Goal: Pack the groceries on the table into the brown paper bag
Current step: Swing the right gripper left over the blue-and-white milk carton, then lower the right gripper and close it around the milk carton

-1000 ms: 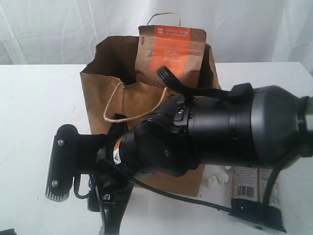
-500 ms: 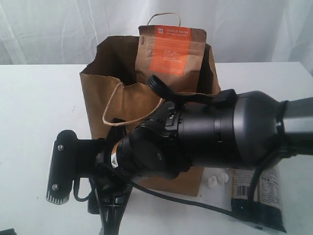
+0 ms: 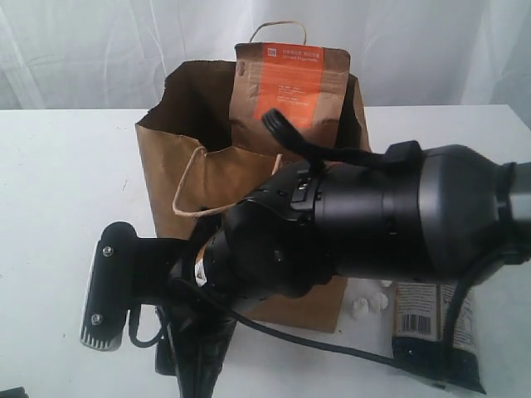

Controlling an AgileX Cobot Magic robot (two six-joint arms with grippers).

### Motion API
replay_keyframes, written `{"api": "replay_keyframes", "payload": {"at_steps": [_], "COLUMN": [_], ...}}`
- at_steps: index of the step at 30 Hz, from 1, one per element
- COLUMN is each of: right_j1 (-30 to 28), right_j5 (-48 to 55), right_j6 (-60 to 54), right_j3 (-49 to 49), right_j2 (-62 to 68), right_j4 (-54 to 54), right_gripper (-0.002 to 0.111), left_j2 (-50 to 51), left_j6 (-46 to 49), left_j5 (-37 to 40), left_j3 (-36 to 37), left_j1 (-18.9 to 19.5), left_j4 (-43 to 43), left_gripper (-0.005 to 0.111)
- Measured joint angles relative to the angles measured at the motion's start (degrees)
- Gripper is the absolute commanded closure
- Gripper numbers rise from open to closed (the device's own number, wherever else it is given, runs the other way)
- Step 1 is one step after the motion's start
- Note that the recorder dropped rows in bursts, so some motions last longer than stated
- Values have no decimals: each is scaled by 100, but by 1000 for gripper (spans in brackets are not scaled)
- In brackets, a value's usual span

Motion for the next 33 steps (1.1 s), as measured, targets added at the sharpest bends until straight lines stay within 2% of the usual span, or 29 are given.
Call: {"api": "replay_keyframes", "payload": {"at_steps": [6, 14, 22, 33], "right_j1": [294, 491, -2, -151], "right_j5": [457, 376, 114, -88], "right_j6": [132, 226, 721, 1164], "right_j3": [0, 0, 0, 0], "right_j2": [-243, -475, -615, -316], "right_j4": [152, -41, -894, -599], "right_gripper": [46, 46, 46, 46], "left_j2": [0, 0, 0, 0], "left_j6": [0, 0, 0, 0], "left_j5": [0, 0, 0, 0], "left_j3": [0, 0, 0, 0], "left_j1": [0, 0, 0, 0], "left_j4": [0, 0, 0, 0], "left_gripper": [107, 107, 107, 107]}}
